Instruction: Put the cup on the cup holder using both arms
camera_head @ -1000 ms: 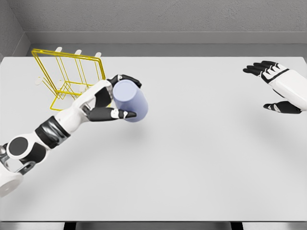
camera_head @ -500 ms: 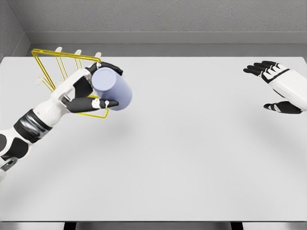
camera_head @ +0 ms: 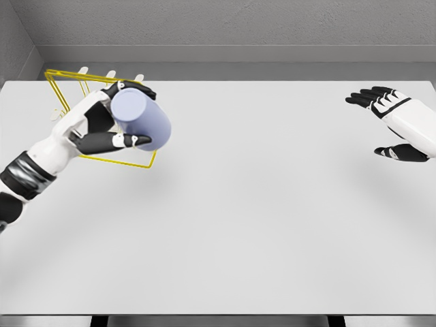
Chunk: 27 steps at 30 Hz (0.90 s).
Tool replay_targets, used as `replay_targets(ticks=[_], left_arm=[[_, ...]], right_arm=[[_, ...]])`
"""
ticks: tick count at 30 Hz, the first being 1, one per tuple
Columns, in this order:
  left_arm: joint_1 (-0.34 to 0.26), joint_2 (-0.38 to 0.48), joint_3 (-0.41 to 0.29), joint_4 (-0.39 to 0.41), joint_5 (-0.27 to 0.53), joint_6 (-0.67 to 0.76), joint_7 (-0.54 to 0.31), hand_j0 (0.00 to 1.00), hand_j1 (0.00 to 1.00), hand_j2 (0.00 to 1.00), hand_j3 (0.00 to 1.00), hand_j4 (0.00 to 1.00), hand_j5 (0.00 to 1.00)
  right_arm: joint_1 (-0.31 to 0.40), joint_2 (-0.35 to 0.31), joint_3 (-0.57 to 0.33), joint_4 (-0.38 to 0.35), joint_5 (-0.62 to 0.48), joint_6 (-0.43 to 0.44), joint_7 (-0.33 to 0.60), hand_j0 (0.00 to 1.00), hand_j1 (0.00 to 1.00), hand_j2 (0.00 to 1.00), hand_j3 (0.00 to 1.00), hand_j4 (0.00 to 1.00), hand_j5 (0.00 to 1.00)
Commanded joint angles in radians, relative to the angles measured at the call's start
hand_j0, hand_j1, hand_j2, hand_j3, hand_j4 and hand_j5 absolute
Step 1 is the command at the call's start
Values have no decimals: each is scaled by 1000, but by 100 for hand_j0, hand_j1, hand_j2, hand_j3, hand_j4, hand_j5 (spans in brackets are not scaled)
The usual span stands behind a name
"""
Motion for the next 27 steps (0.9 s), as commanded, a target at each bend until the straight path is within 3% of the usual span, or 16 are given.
replay_targets(ticks=[1, 15, 27], left_arm=[[0, 5, 10, 8, 14, 0, 0, 53, 53, 53, 53, 53, 53], [2, 5, 19, 80, 46, 2, 0, 54, 54, 54, 54, 54, 54], [0, 18, 21, 88, 72, 2, 1, 55, 55, 55, 55, 55, 55]], right_arm=[[0, -1, 0, -2, -7, 2, -1, 100, 100, 100, 100, 100, 100], [0, -1, 0, 0, -5, 2, -1, 100, 100, 100, 100, 100, 100], [2, -1, 0, 0, -5, 2, -1, 100, 100, 100, 100, 100, 100]])
